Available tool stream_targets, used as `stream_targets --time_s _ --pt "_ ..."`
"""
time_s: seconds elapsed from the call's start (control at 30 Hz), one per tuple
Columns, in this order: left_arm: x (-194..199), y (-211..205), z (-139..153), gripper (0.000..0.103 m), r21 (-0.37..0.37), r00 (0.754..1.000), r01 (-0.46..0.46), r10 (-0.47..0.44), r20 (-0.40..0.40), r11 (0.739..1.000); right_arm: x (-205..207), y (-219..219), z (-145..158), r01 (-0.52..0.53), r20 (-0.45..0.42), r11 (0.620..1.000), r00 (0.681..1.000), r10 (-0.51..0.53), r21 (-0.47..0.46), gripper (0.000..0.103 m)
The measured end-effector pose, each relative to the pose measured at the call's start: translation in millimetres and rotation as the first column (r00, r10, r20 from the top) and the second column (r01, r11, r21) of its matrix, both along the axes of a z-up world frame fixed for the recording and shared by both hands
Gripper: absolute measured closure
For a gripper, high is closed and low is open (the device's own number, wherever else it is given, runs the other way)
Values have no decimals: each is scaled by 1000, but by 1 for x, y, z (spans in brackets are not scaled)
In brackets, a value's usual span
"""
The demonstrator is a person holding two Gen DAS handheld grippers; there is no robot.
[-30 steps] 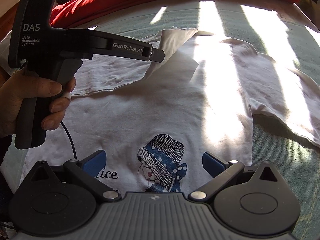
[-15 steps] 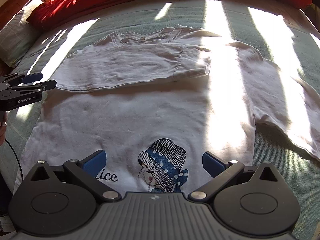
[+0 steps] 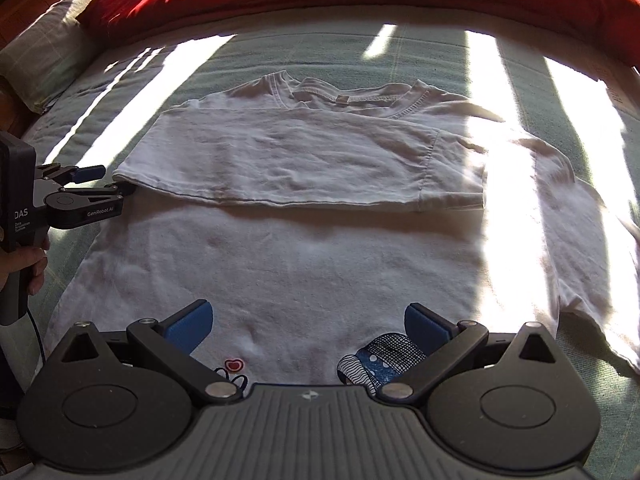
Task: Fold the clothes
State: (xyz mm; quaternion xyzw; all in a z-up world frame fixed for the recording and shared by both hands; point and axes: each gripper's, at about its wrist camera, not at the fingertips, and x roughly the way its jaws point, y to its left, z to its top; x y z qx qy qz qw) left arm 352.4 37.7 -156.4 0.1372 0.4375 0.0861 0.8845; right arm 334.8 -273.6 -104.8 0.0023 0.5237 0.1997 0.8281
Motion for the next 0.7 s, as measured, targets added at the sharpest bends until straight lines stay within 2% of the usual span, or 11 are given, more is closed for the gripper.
stream_targets --time_s 0.17,0.27,0.4,0.5,0.67,0.7 --pt "-3 1 4 46 -9 1000 25 -25 10 1000 21 -19 -4 122 -22 988 992 -121 99 0" --pt "-1 1 3 46 -14 999 36 -36 6 999 44 -44 -12 252 -69 946 968 -243 204 5" --pt "1 5 -1 46 -48 1000 13 -13 -9 999 72 -85 -37 435 -189 834 900 -392 339 13" --pt "1 5 -1 44 -46 1000 8 -8 -11 999 77 -112 -62 539 -279 704 842 -462 463 16" --pt "2 6 -2 42 -42 1000 14 -15 -18 999 89 -127 -77 558 -287 604 823 -490 570 25" --pt "3 6 -1 42 -42 1000 13 -14 -20 999 95 -127 -79 559 -290 603 822 -490 569 26"
